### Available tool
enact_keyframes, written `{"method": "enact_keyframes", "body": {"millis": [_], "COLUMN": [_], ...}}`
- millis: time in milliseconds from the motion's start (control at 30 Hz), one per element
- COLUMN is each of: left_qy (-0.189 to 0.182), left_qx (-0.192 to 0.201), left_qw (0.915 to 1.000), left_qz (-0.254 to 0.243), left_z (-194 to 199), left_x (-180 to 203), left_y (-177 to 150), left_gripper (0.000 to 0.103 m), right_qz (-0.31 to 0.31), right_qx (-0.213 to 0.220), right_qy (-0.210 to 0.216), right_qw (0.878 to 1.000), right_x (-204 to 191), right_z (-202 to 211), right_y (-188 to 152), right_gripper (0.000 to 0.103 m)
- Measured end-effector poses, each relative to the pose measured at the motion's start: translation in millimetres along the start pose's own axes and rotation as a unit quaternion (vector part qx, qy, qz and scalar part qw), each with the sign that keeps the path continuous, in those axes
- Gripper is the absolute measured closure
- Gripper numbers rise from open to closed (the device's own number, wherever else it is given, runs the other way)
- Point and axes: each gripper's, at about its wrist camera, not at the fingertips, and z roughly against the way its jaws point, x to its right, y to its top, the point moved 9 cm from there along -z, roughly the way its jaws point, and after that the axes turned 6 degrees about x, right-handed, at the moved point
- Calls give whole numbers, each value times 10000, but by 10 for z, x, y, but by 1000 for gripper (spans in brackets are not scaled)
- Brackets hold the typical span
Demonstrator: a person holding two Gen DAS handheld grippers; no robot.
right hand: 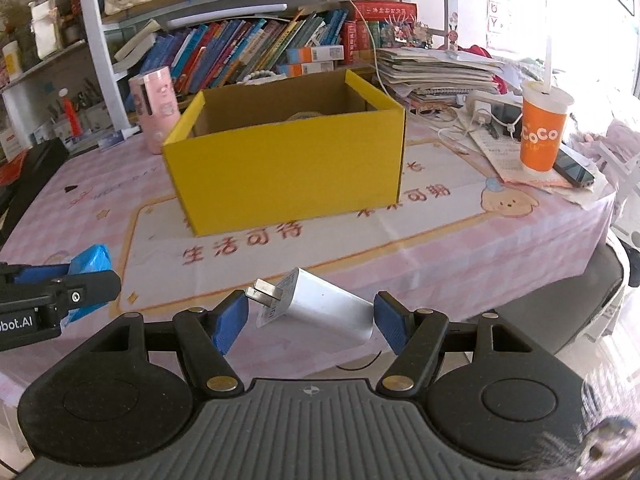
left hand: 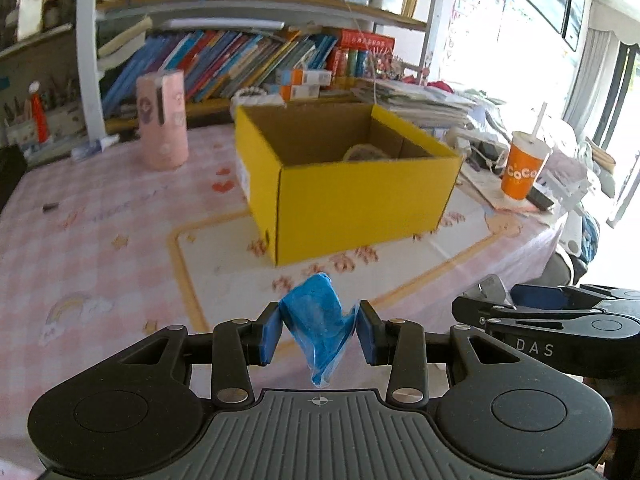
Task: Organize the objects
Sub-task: 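Carry the blue paper with the left tool while the right tool carries the charger to the box, then open the left tool to drop the blue paper while the right tool drops the charger into the box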
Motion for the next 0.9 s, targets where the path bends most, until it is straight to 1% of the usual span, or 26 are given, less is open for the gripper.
{"method": "enact_keyframes", "body": {"millis": [67, 167, 333, 433, 533, 633, 733, 900], "left_qy": [23, 50, 202, 362, 499, 591, 686, 912], "left_qx": [131, 461, 1043, 1221, 1225, 1067, 914, 623], "left_qw": [9999, 9989, 9941, 9915, 9910, 9924, 9933, 9938], "left_qz": [-23, -42, -199, -254, -229, -186, -157, -85], "left_z": [-63, -140, -318, -470, -633, -803, -963, -1219], "left_x": [40, 96, 173, 193, 187, 192, 201, 146], "left_y": [158, 462, 1026, 1251, 1352, 1342, 1310, 1228], "left_gripper": [65, 65, 65, 65, 65, 65, 65, 65], "right_qz": [-5, -50, -1, 61, 185, 301, 492, 905], "right_qx": [77, 308, 894, 1191, 1382, 1369, 1203, 967], "right_qy": [11, 66, 250, 381, 487, 623, 771, 935], "right_qw": [10000, 9995, 9957, 9921, 9890, 9882, 9885, 9868], "right_x": [77, 186, 322, 373, 405, 430, 406, 301], "right_z": [-68, -155, -299, -419, -578, -791, -1030, -1310], "right_y": [118, 380, 980, 1338, 1602, 1769, 1830, 1773], "right_gripper": [36, 36, 36, 36, 36, 36, 36, 36]}}
